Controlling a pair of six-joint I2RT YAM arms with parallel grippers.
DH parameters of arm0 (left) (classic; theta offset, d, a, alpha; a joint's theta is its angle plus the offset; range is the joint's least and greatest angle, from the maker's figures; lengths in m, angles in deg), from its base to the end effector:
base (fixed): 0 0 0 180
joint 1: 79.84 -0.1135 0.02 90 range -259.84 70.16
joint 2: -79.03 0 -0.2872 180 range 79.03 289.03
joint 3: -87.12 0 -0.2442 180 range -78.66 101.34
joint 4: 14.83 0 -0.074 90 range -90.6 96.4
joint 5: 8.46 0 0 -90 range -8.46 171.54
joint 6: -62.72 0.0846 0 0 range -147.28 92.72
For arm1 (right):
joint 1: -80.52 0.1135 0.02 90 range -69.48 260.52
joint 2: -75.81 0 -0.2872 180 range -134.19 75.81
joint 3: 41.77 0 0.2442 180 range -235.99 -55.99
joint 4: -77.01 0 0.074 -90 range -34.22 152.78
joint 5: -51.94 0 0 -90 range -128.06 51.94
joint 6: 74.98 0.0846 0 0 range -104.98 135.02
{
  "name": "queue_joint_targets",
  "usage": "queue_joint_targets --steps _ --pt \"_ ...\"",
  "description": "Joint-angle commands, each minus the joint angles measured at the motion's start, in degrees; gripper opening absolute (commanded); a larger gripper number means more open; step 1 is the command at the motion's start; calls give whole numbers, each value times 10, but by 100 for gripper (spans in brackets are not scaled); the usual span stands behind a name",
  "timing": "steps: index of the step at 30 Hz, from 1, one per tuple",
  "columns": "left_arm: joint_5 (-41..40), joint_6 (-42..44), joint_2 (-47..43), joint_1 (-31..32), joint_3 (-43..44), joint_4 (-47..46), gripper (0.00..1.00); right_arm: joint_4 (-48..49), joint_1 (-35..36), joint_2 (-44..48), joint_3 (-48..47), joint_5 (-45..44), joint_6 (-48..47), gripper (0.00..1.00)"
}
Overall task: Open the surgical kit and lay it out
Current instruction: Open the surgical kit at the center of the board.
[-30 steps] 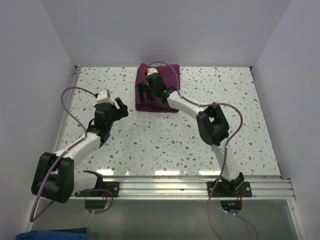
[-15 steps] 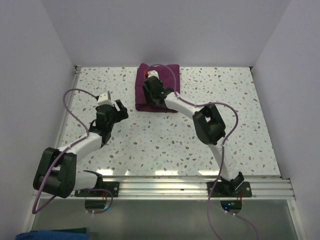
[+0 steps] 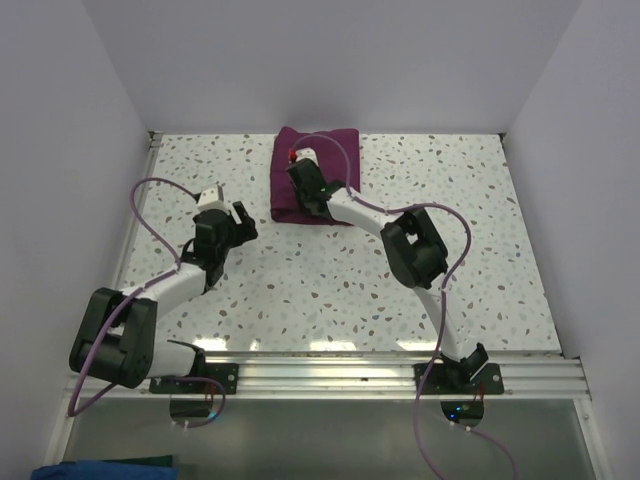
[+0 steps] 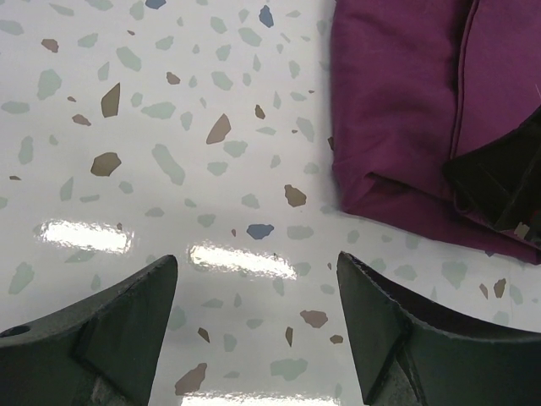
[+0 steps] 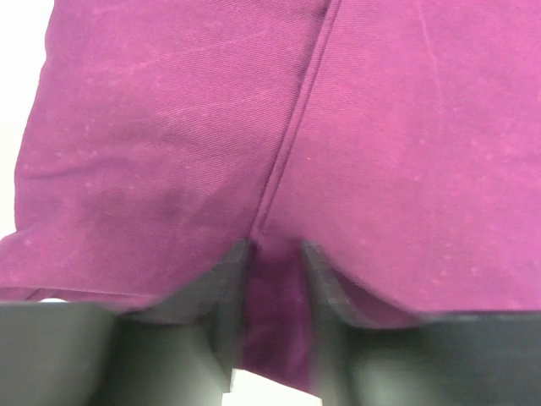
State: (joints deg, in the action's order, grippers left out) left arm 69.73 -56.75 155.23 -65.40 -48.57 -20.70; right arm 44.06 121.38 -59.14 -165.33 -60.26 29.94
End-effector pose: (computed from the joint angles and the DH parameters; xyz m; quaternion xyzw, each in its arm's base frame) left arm 0.2946 -0.0580 0.1946 -0.1644 0.8293 -0.1161 0.5214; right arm 0.4529 0.3495 0.1621 -0.1302 0.8981 0.0213 0.4195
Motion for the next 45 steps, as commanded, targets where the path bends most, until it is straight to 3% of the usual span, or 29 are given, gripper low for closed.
queue_joint_targets --steps 1,2,3,5,12,19,25,31,32,33,35,36,43,45 --pt "-11 -8 9 2 10 -28 80 -11 3 -5 -2 -5 2 29" --pt "-12 -8 11 2 10 -27 80 -12 3 -6 -2 -7 0 23" --pt "-12 -8 12 2 10 -27 80 -16 2 -3 -3 -13 -1 8" --pt "-15 -7 16 2 11 -26 80 -20 3 2 -5 -20 -2 0" --pt "9 10 18 2 12 -46 80 -33 -3 69 5 -115 -17 0" --pt "40 58 70 45 152 -20 81 -64 -67 156 81 -171 26 0" --pt "17 100 198 125 310 28 81 -80 -150 210 180 -190 66 0" --pt "-38 115 376 199 457 107 80 -100 -205 183 222 -203 104 0" --pt "-45 115 394 207 473 119 80 -104 -213 175 218 -195 107 6" --pt "-51 115 409 211 487 131 81 -111 -219 155 214 -187 107 49" --pt "-66 114 444 216 513 152 80 -126 -235 140 193 -175 116 85" --pt "-73 112 451 216 516 154 80 -136 -239 136 186 -178 118 98" --pt "-101 110 487 217 529 167 80 -119 -262 208 206 -191 128 98" --pt "-105 110 496 218 542 174 74 -99 -262 231 221 -182 125 98"
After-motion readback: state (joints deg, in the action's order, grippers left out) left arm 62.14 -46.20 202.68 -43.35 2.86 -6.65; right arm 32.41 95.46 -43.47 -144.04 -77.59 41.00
